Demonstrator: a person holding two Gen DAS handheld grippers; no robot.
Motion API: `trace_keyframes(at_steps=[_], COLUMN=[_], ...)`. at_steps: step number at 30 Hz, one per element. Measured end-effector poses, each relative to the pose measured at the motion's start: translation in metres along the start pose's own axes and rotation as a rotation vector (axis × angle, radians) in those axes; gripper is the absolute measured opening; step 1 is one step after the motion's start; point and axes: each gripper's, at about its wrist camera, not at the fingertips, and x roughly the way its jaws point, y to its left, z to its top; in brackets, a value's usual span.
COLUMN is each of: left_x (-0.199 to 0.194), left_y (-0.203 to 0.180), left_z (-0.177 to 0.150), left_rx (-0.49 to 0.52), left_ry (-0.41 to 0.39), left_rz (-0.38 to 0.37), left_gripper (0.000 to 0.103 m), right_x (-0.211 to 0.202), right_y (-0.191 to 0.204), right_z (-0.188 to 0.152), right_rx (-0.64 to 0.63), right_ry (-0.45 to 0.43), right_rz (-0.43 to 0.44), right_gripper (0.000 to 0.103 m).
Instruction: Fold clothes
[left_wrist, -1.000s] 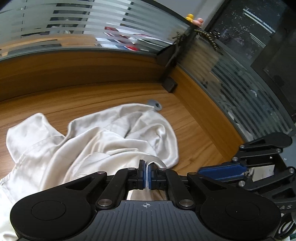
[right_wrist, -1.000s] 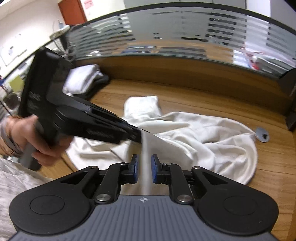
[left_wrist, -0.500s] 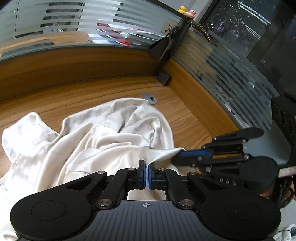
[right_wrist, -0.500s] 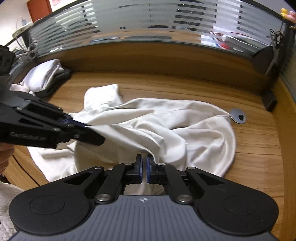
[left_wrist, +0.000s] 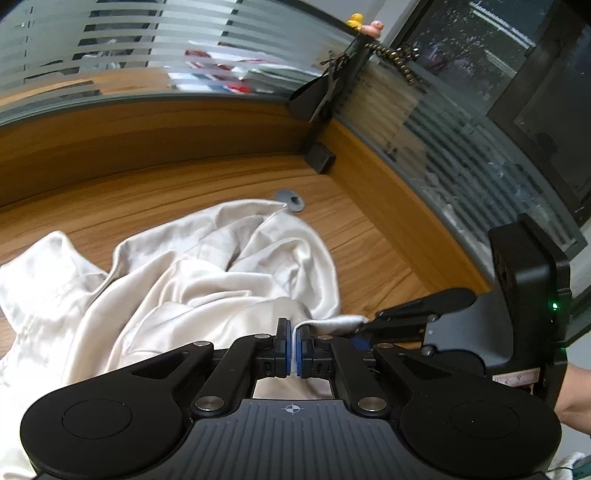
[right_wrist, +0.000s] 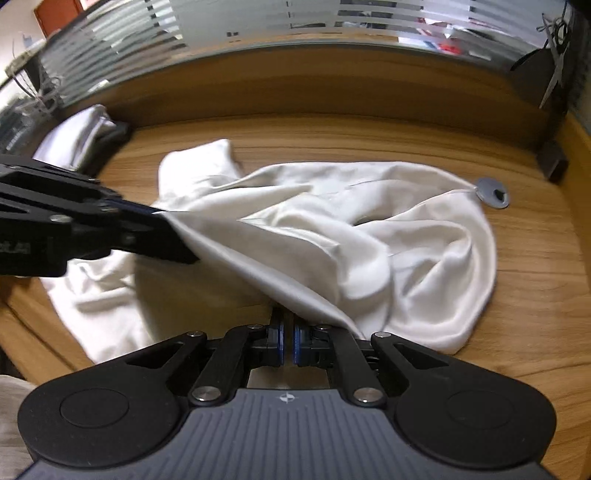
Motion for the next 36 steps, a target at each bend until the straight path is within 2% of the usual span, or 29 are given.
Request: trace_keyframes(at_steps=[1, 3, 4, 5, 10, 14, 18, 21, 23, 25, 30, 32, 36], left_x=[0.001, 0.005, 0.007, 0.009, 0.021, 0.028, 0.038, 0.047, 0.054, 0.058, 0.051, 0.046, 0.045], left_y=[0.002, 0.006, 0.008, 0.009, 0.017, 0.023, 0.028, 0.033, 0.036, 0.039, 0.036, 0.034, 0.033], left_z=[0.000, -0.002, -0.003, -0.004, -0.007, -0.009, -0.010, -0.012, -0.013, -0.013, -0.006, -0.001, 0.010], left_rx=[-0.006, -0.014, -0.016, -0.018, -0.033, -0.048, -0.046, -0.042, -0.049, -0.059, -0.057, -0.050, -0.040], left_ry=[0.005, 0.015, 0.021, 0.026, 0.049, 0.058, 0.073, 0.088, 0.098, 0.106, 0.068, 0.036, 0.019], left_rz=[0.004, 0.013, 0.017, 0.022, 0.047, 0.076, 0.114, 0.148, 0.163, 0.164, 0.141, 0.125, 0.115], left_gripper=[0.005, 0.005, 0.005, 0.005, 0.005, 0.005, 0.006, 0.006, 0.007, 0.007, 0.007, 0.007, 0.007], right_x=[0.005, 0.016, 0.020, 0.023, 0.040, 0.052, 0.069, 0.082, 0.087, 0.090, 0.067, 0.048, 0.004], right_y=[0.000, 0.000, 0.001, 0.005, 0.015, 0.010, 0.007, -0.002, -0.009, -0.016, -0.023, -0.026, -0.029], right_z=[0.000, 0.000, -0.001, -0.002, -0.007, -0.005, -0.001, 0.001, 0.001, -0.001, -0.001, 0.001, 0.006], right_rx=[-0.017, -0.051, -0.076, -0.101, -0.178, -0.150, -0.140, -0.106, -0.087, -0.074, -0.052, -0.015, 0.066], right_ry=[0.015, 0.044, 0.055, 0.059, 0.077, 0.073, 0.080, 0.097, 0.108, 0.115, 0.096, 0.075, 0.022], right_rz=[-0.002, -0.005, 0.001, -0.002, -0.005, 0.010, 0.004, -0.007, -0.016, -0.019, 0.044, 0.093, 0.202], right_gripper=[0.009, 0.032, 0.049, 0.054, 0.058, 0.058, 0.051, 0.032, 0.012, 0.004, 0.002, 0.002, 0.002])
